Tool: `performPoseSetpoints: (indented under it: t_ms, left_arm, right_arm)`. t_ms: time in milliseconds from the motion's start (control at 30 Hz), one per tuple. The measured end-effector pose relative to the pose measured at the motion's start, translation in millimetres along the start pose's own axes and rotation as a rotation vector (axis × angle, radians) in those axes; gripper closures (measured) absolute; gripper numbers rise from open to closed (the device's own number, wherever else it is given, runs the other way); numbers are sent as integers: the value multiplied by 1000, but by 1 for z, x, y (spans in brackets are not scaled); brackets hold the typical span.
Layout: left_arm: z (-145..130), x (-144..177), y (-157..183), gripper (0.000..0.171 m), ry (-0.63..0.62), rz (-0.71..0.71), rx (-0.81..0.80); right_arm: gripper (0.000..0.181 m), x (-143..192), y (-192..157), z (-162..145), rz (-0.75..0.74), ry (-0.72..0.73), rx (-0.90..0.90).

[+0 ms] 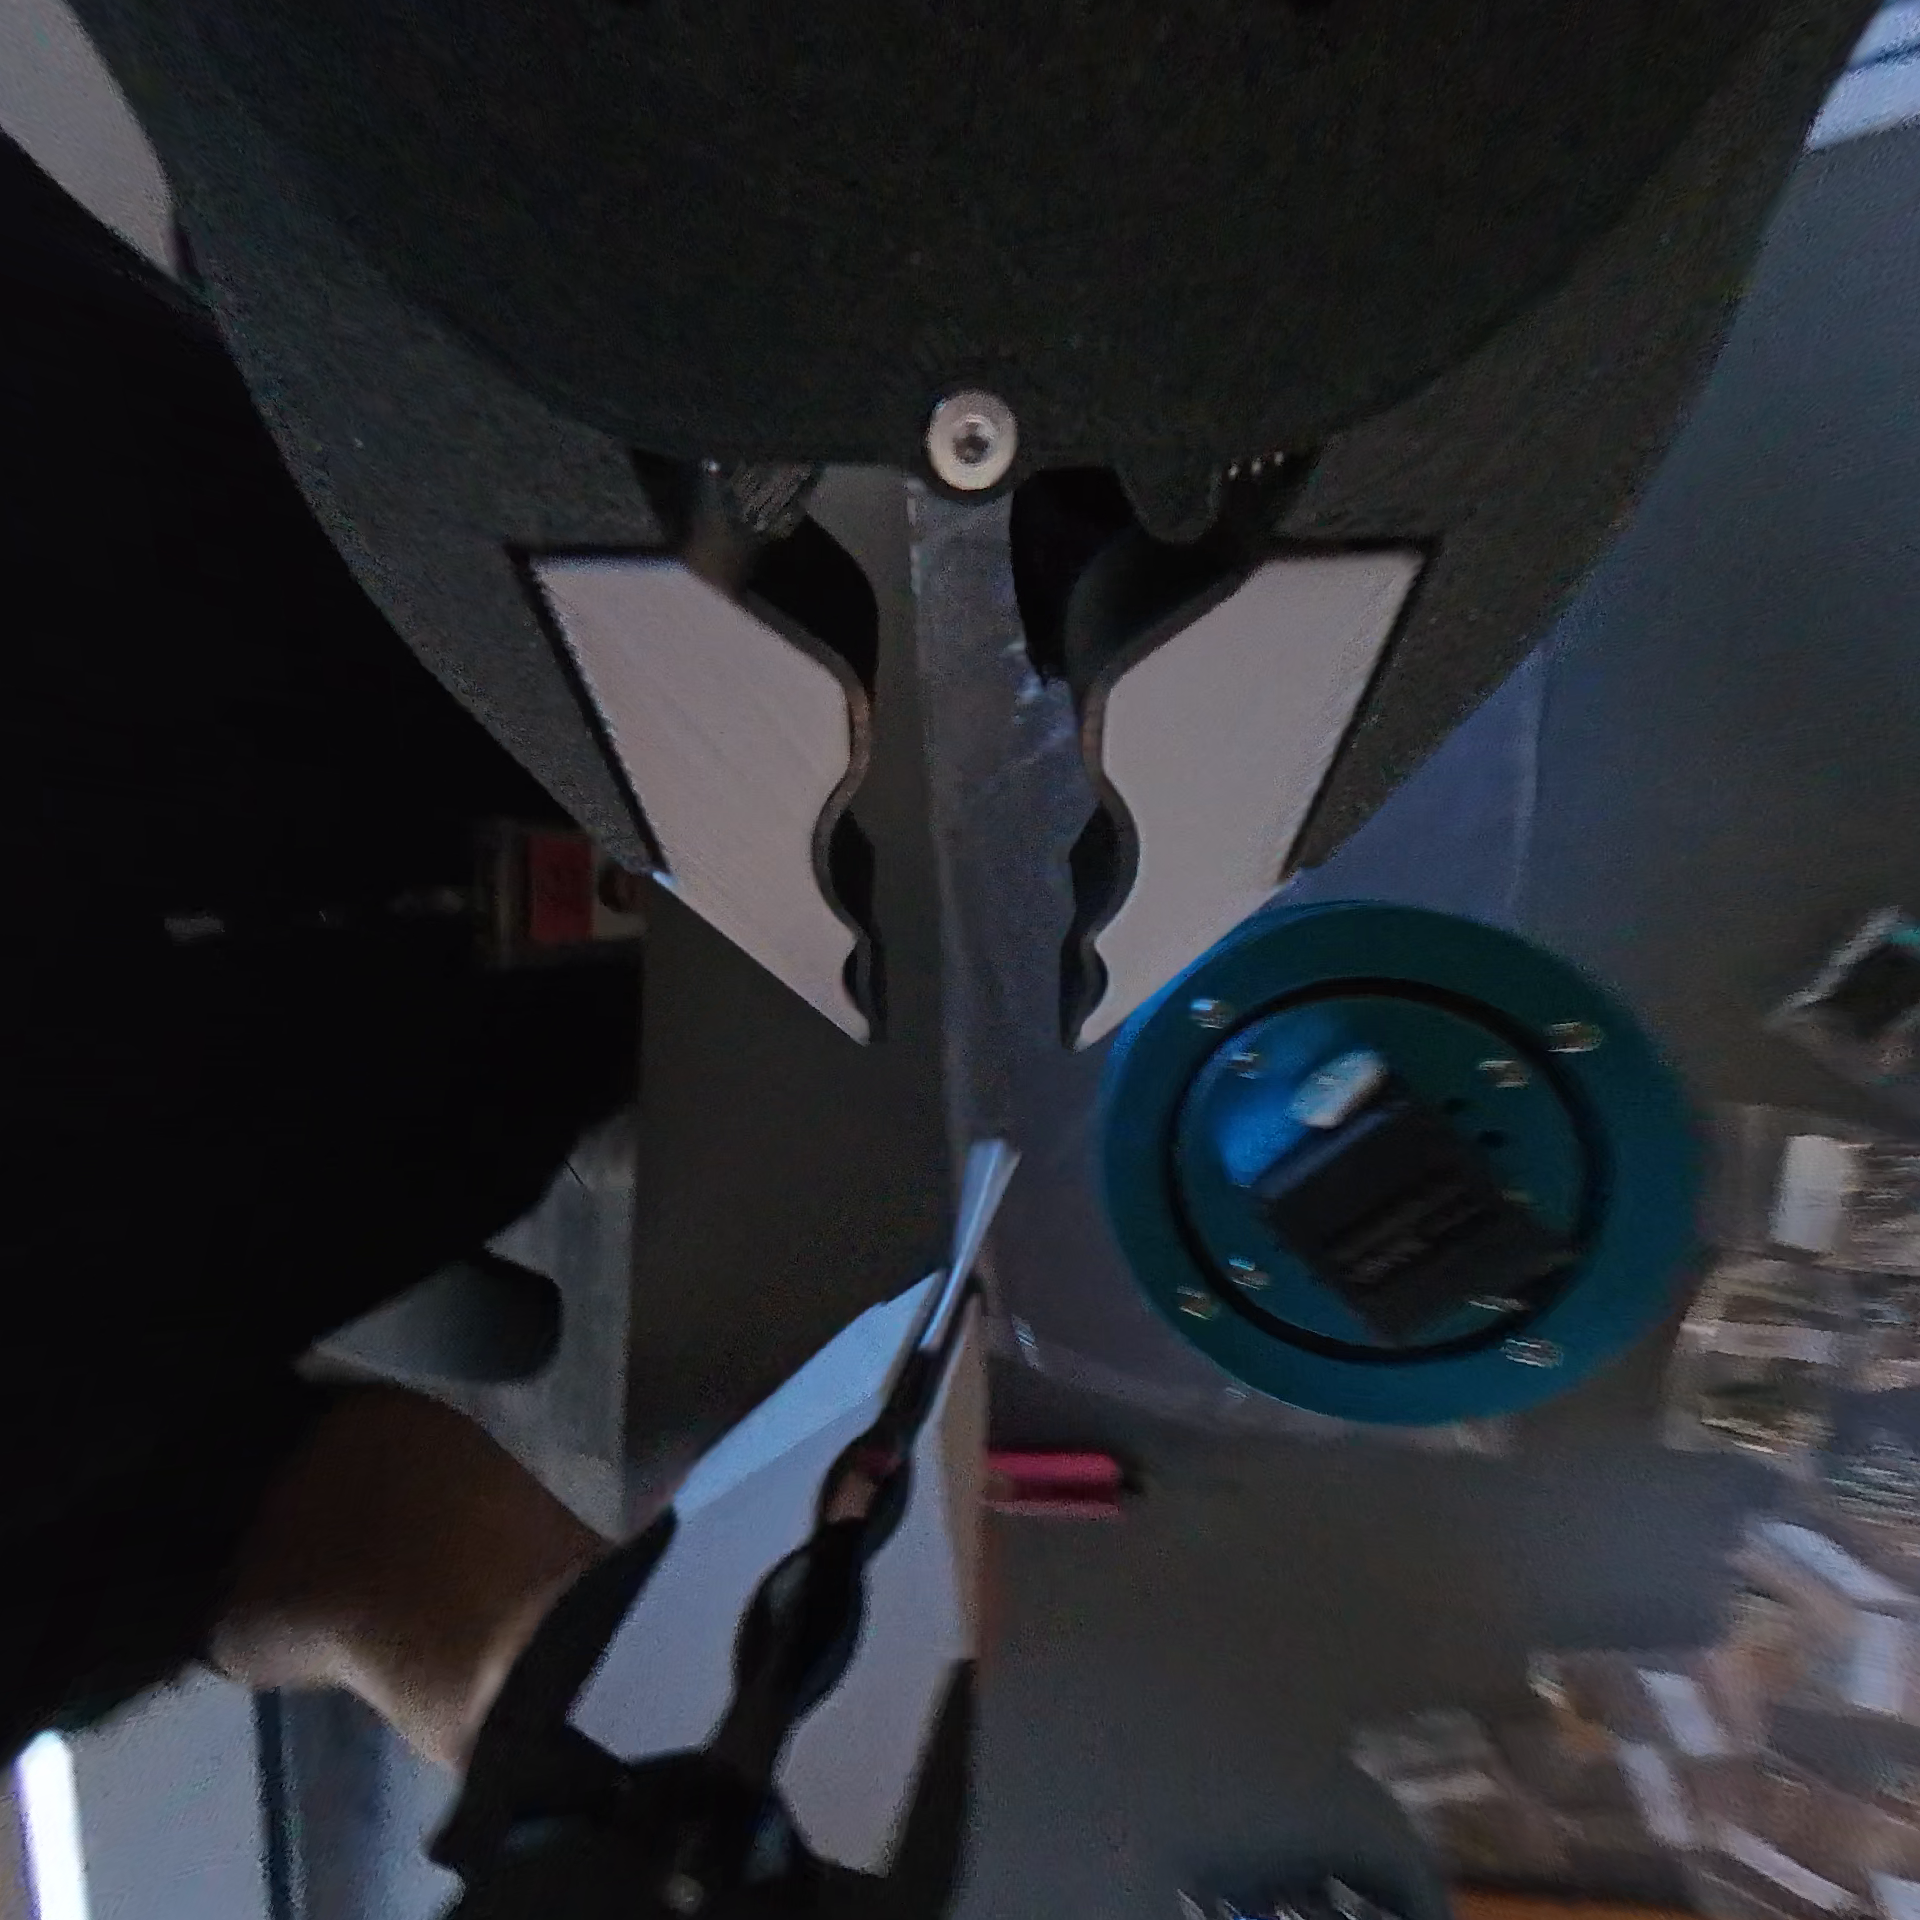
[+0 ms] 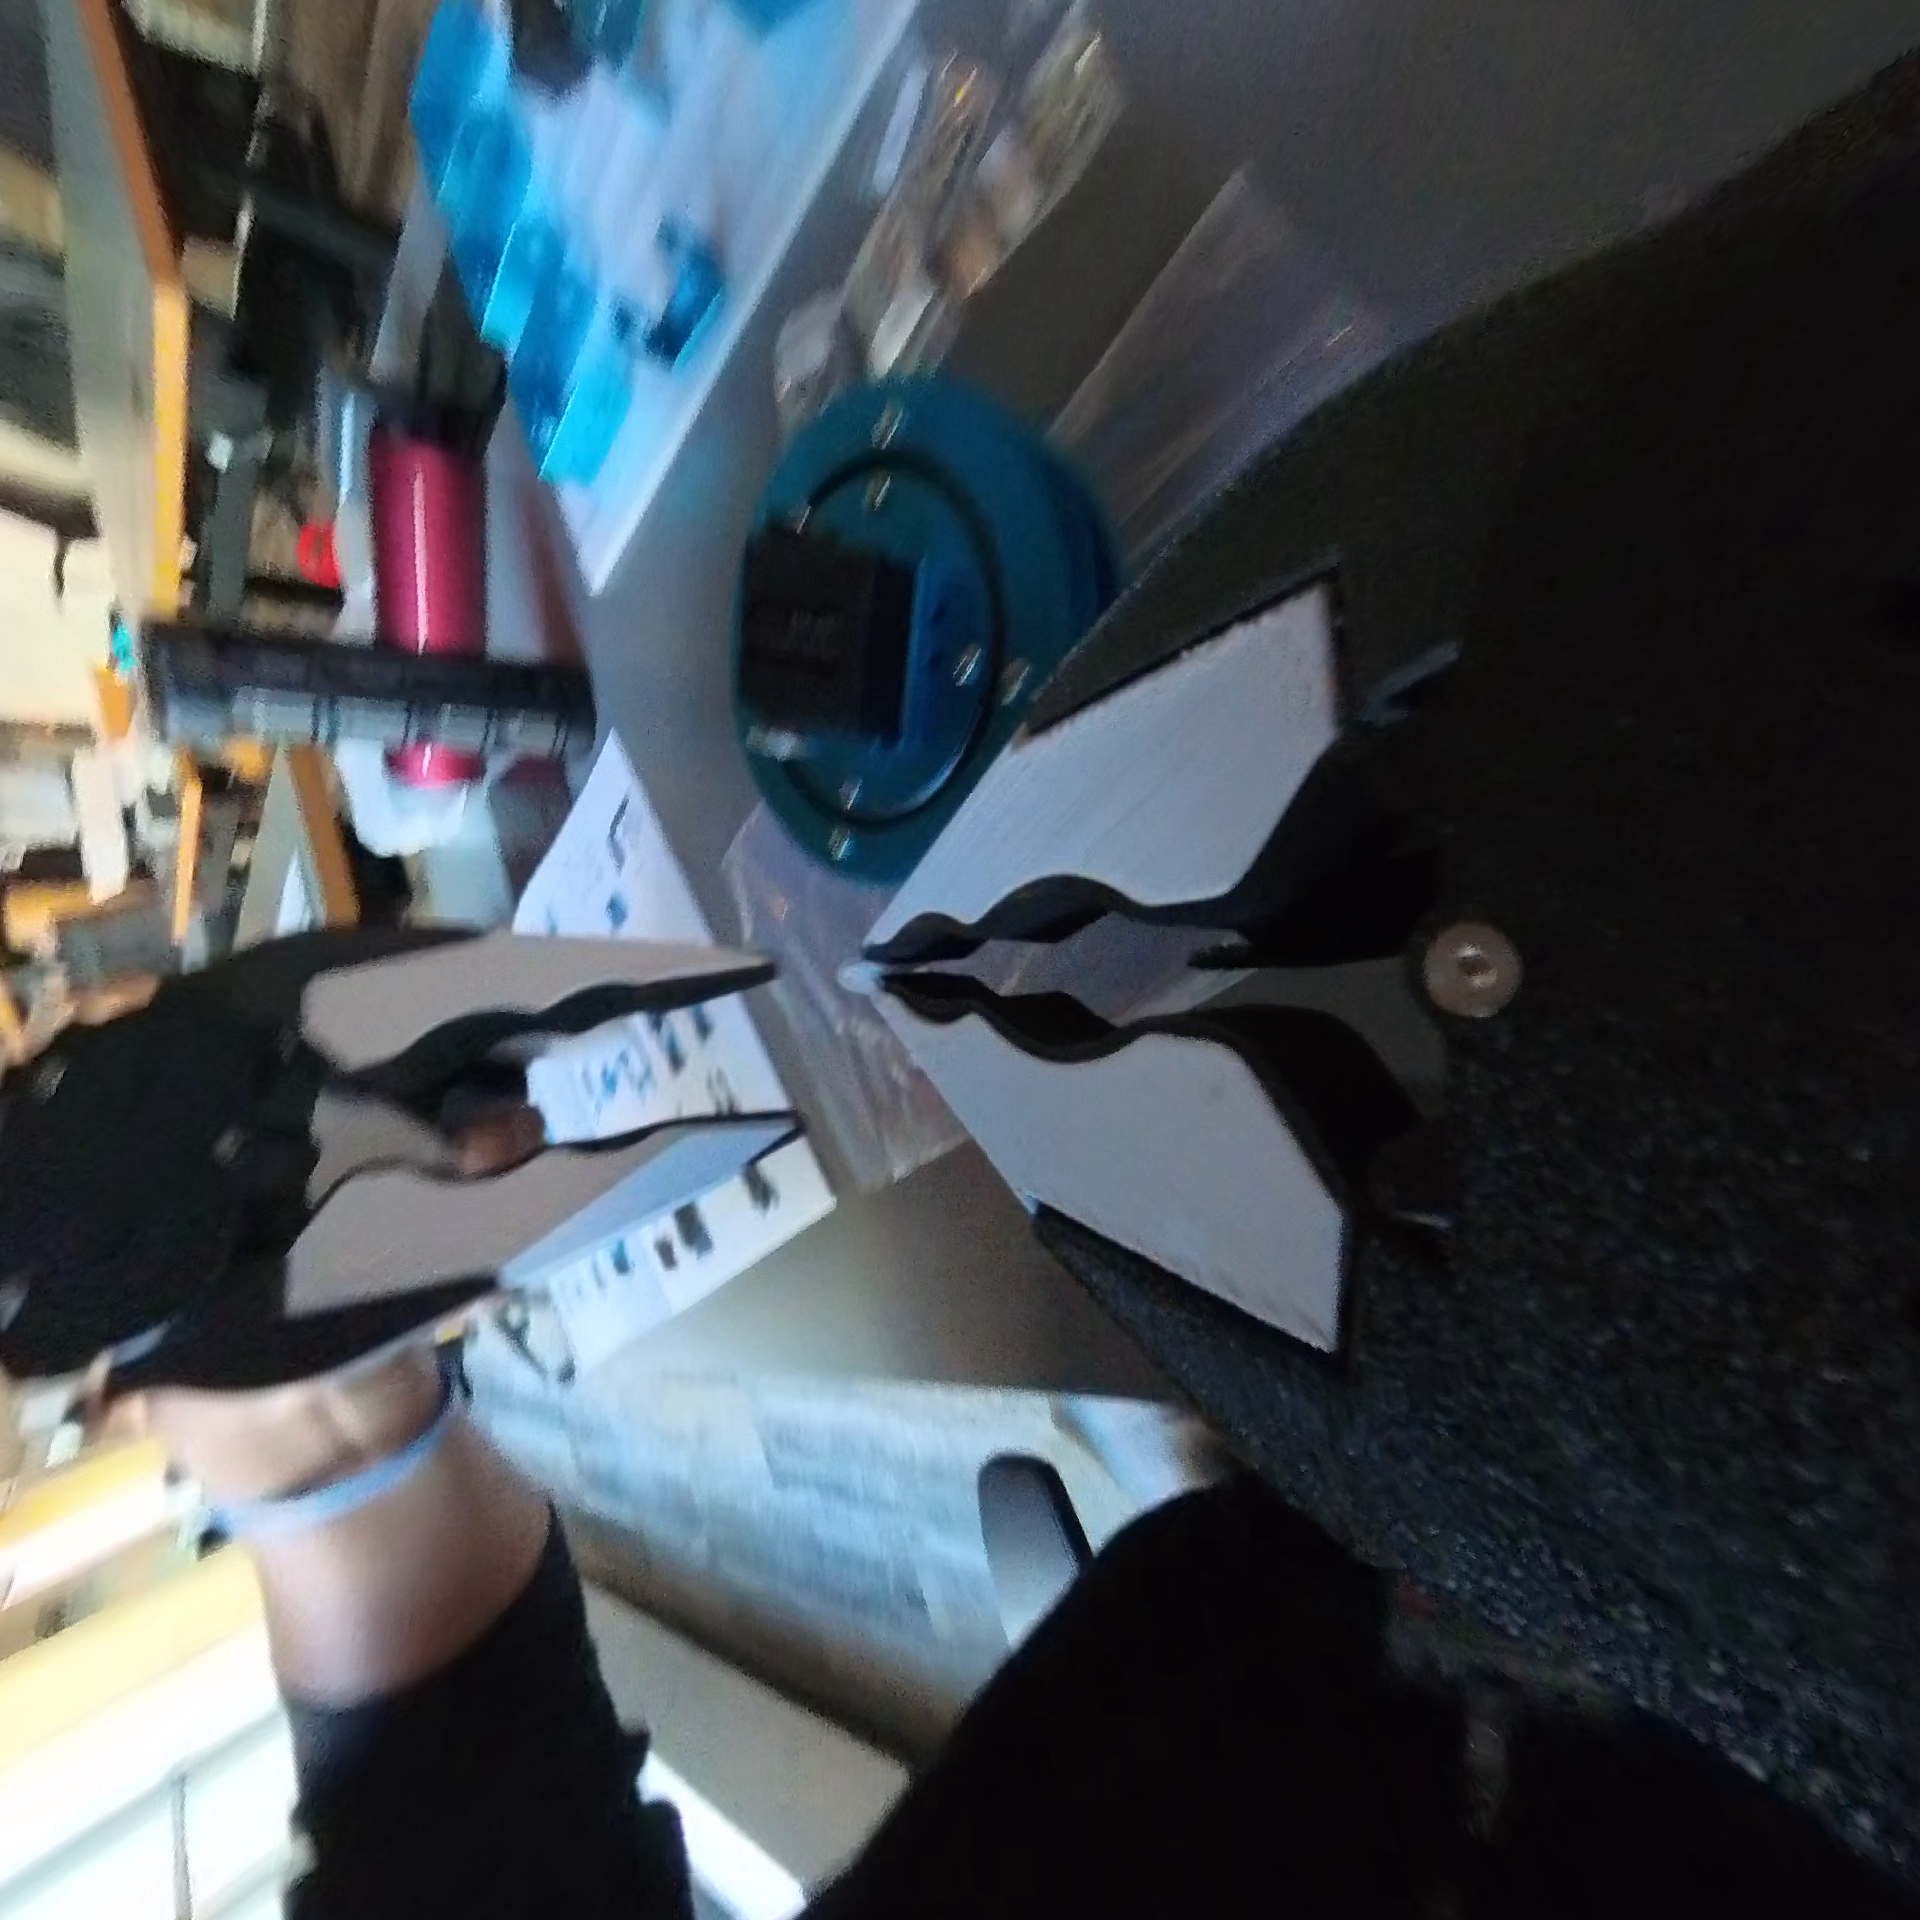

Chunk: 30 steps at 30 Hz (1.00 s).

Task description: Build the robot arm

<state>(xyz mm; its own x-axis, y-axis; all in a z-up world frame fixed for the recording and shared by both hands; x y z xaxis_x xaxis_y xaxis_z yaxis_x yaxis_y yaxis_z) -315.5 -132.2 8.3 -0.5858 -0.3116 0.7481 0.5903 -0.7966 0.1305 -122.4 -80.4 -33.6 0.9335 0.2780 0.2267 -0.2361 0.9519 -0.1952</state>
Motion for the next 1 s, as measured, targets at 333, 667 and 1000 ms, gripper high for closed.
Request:
performPoseSetpoints:
  t_ms: [333,667,1000]
  left_arm:
    - [29,-36,-32,105,25,524,198]
    - [35,-56,-33,124,-116,525,250]
    - [37,-53,-37,127,-140,438,337]
  right_arm:
    - [180,27,17,4,-329,-34,138]
    - [180,26,27,-6,-267,-88,633]
    - [180,21,40,-10,-176,-257,1234]
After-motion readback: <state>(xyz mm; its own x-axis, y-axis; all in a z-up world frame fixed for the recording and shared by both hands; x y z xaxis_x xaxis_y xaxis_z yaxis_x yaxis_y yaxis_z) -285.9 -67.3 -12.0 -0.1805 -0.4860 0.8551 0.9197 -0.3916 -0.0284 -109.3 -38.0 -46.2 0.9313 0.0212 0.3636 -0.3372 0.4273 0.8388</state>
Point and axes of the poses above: each gripper's, where its closed fingertips meet, x back along the fingers, z out of its top, y = z × x across the jaws, the point moved 10 cm from there along x, back along the fingers, and after that the axes turned 9 degrees about z, right-handed, at the moved point
